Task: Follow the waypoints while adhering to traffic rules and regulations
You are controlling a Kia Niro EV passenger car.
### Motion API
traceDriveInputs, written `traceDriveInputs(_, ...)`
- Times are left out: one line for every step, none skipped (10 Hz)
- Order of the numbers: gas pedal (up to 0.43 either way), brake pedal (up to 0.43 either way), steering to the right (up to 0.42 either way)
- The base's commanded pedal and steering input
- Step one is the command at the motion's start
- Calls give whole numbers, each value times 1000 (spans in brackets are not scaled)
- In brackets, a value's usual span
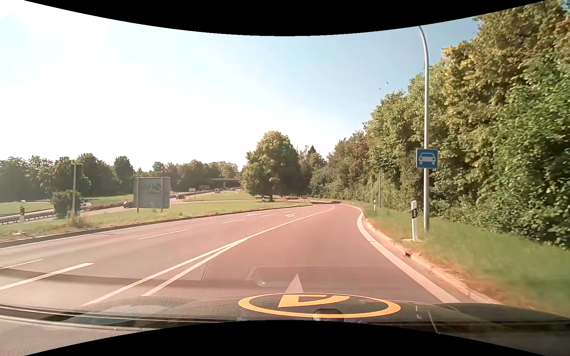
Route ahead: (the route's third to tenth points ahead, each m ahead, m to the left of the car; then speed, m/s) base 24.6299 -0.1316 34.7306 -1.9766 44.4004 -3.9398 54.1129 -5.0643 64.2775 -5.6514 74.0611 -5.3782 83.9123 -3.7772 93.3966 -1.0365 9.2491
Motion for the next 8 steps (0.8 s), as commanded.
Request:
traceDriveInputs(331, 0, 29)
traceDriveInputs(331, 0, 29)
traceDriveInputs(350, 0, 29)
traceDriveInputs(370, 0, 31)
traceDriveInputs(370, 0, 34)
traceDriveInputs(370, 0, 37)
traceDriveInputs(370, 0, 39)
traceDriveInputs(370, 0, 42)
